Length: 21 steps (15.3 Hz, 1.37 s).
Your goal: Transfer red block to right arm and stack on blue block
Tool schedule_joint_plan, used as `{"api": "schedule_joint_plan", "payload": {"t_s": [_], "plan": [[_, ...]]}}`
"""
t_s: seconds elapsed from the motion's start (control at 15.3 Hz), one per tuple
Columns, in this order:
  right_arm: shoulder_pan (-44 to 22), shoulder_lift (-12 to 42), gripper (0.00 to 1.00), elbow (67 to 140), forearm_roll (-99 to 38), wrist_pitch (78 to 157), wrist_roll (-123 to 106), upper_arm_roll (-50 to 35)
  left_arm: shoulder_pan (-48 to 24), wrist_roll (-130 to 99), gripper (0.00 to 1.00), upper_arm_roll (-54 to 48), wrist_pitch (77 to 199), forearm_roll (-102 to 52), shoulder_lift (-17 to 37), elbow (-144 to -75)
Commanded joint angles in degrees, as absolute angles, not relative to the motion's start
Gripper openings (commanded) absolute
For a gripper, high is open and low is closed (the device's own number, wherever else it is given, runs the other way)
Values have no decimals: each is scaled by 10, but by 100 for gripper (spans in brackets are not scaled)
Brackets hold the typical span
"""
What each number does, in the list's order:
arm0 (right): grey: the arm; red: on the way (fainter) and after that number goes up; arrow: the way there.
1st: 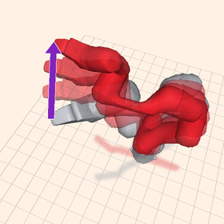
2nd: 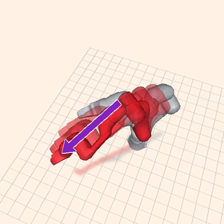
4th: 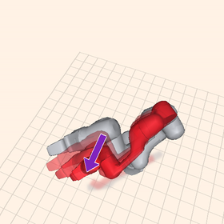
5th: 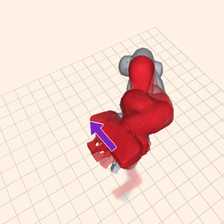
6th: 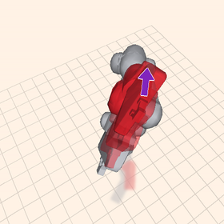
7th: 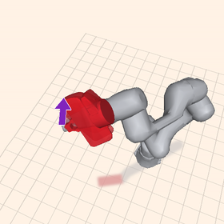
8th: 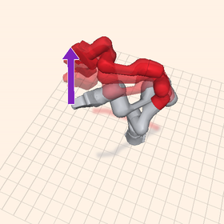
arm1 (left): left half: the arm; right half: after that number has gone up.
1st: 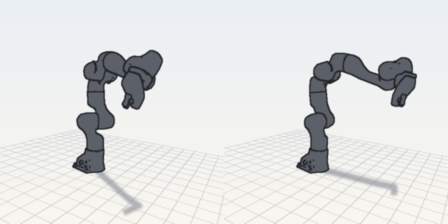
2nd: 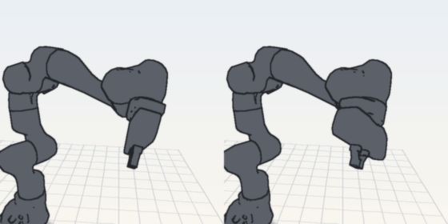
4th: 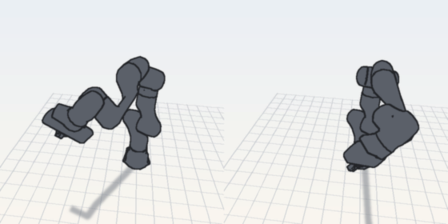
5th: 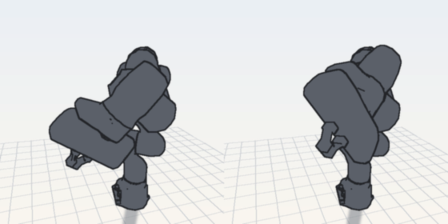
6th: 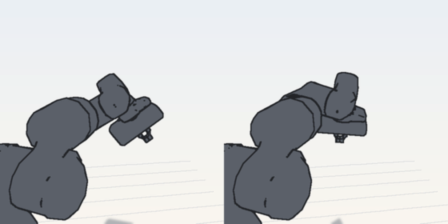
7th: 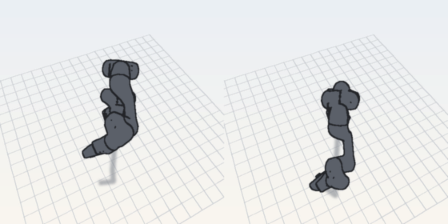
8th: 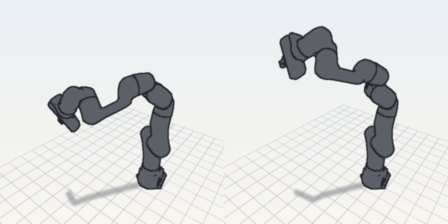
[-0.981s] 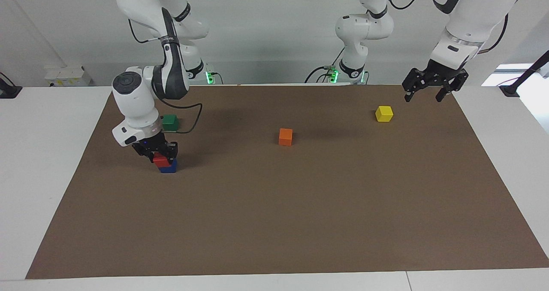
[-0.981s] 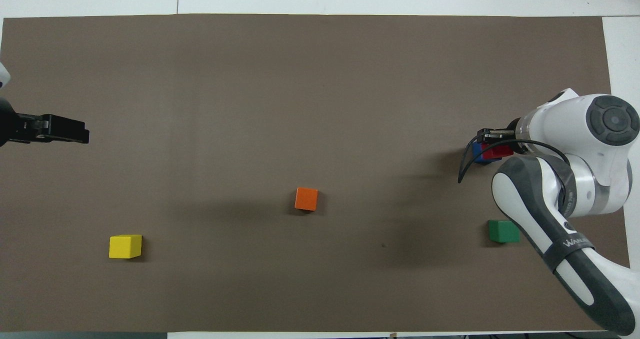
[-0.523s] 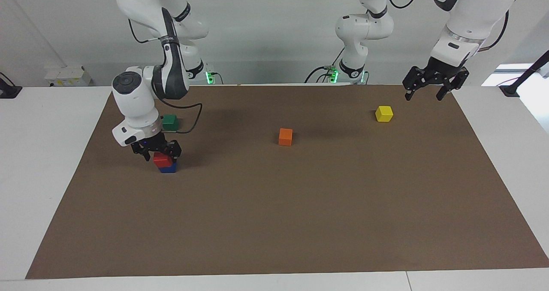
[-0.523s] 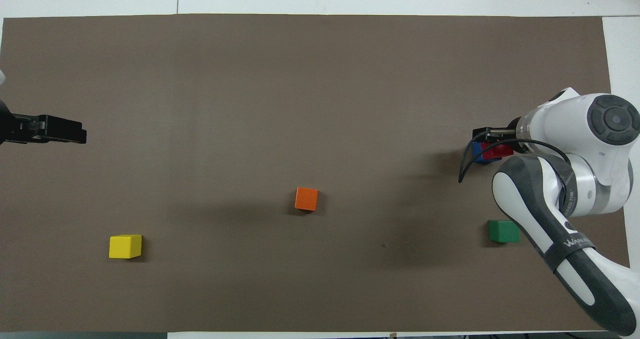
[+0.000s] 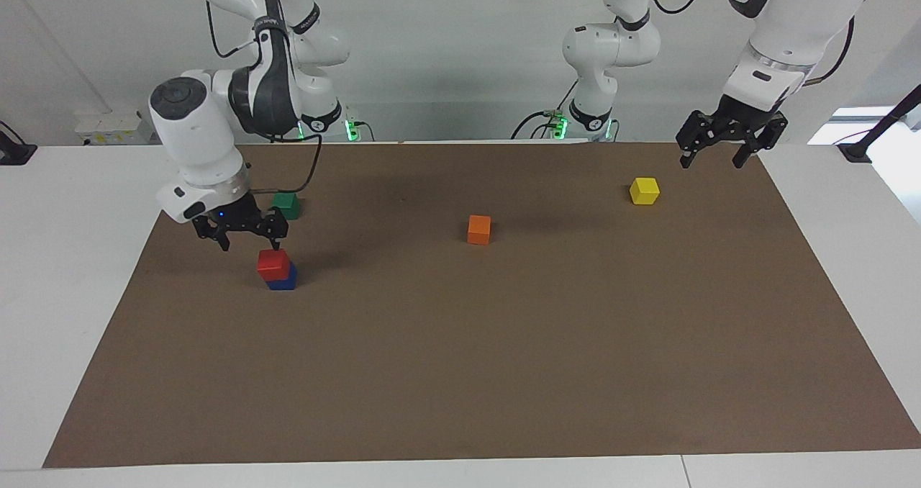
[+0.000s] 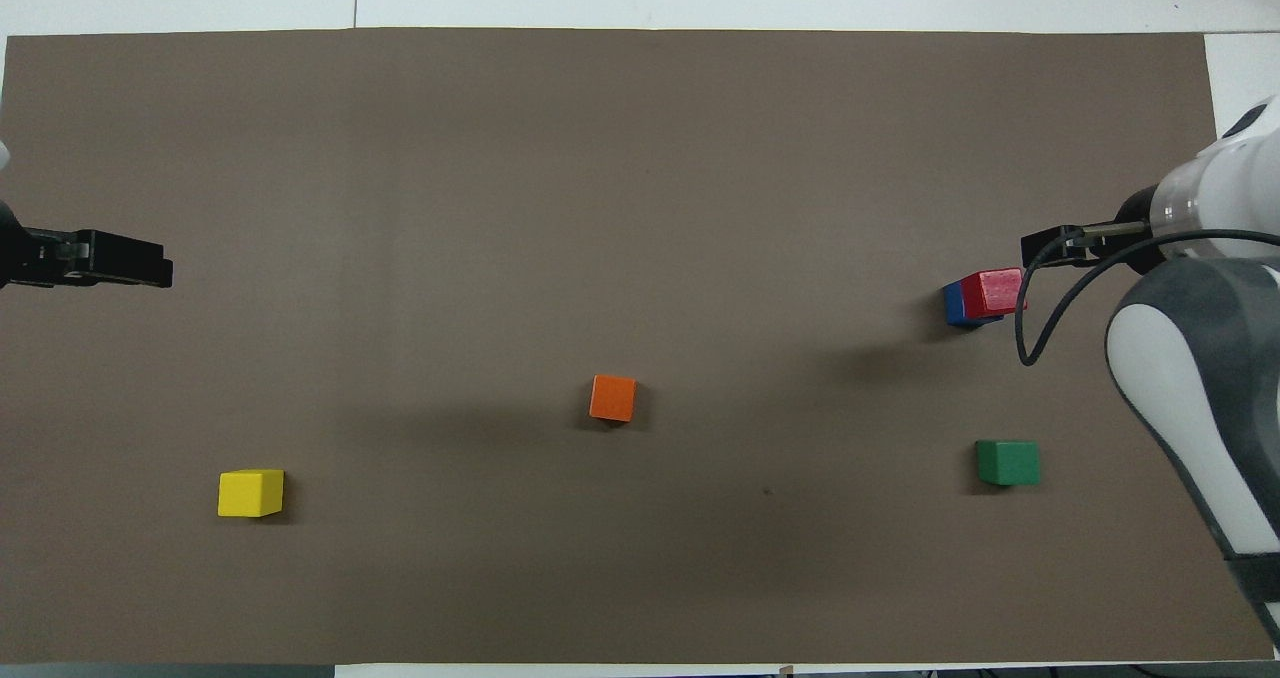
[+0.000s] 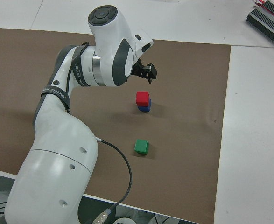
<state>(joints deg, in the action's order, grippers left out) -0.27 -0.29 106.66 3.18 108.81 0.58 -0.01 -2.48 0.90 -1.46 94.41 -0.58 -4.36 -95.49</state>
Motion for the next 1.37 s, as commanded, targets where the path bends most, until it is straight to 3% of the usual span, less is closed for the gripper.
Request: {"api": "schedule_joint_plan", "payload": {"t_s": [0.0, 0.2, 0.46, 0.65, 0.85, 1.05, 1.31], "plan": [[6, -17, 100, 1019, 15, 999, -11, -5, -20, 12, 100, -18, 951, 4, -56, -969], [11, -20, 100, 967, 12, 886, -44, -3, -20, 12, 100, -18, 951, 4, -56, -969], [41, -10, 100, 918, -12, 875, -91, -3, -20, 12, 100, -18, 951, 4, -56, -969], [26, 3, 100, 897, -11, 878, -84, 17, -20, 12, 100, -18, 951, 4, -56, -969], [-32, 4, 100, 896, -4, 873, -84, 82, -20, 12, 100, -18, 951, 4, -56, -969], [-21, -7, 100, 901, -5, 858, -85, 82, -20, 12, 100, -18, 951, 4, -56, -969], [-25, -63, 100, 958, -4, 864, -90, 82, -20, 12, 100, -18, 951, 4, -56, -969]]}}
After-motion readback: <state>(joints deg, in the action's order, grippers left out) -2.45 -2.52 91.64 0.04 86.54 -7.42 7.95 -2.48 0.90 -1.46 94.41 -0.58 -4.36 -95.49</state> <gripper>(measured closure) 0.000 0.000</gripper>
